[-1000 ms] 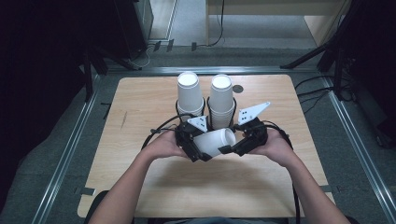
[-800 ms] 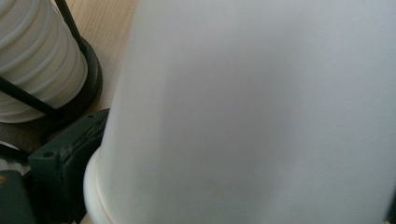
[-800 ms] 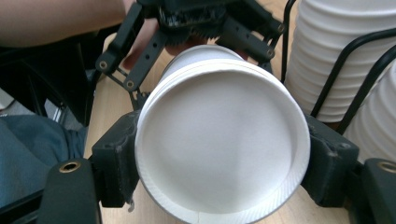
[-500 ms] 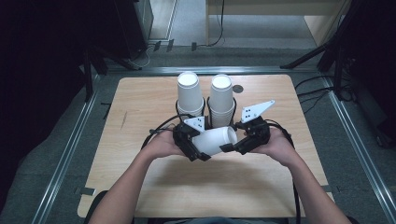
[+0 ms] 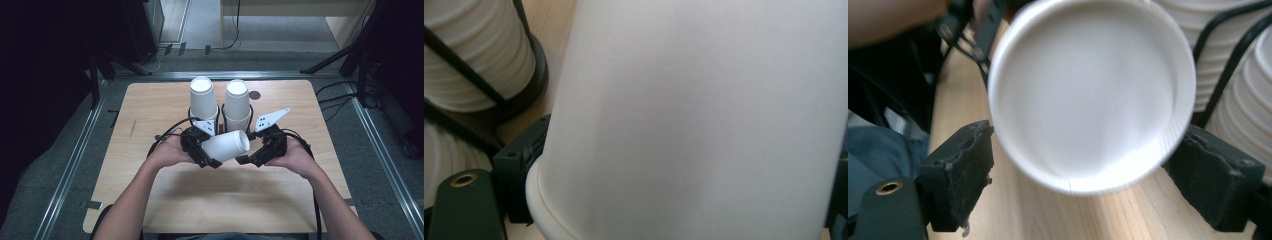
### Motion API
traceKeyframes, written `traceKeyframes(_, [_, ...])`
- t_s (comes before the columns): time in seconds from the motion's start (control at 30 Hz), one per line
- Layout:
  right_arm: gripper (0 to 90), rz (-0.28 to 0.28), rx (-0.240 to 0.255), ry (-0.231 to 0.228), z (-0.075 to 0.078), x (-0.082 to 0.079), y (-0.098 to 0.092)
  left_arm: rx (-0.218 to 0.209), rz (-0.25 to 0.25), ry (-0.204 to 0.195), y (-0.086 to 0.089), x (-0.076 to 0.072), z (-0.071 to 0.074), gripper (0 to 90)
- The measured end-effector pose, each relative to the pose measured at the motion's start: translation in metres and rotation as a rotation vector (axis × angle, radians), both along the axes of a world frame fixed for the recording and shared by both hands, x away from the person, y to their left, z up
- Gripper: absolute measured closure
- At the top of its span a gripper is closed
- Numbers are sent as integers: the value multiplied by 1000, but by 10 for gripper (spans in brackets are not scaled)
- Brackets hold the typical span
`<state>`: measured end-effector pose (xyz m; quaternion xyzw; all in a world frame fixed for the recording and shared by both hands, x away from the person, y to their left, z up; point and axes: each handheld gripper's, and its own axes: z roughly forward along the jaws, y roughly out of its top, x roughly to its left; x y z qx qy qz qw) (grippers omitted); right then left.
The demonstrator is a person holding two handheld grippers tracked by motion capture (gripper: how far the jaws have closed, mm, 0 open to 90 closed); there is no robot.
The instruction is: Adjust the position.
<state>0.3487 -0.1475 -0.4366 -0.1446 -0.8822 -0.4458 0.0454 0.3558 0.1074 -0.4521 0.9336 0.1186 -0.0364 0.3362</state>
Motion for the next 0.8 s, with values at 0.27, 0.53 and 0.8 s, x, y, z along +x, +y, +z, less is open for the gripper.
traceKeyframes(0.27, [148, 20, -62, -24, -10, -2, 3, 58, 11, -5, 3, 1, 10, 112])
traceKeyframes(0.53, [153, 23, -95, -63, -16, 0, 2, 134, -6, -8, -6, 5, 10, 112])
traceKeyframes(0.8, [153, 8, -110, -82, -17, 0, 0, 236, -22, 8, -16, 8, 1, 111])
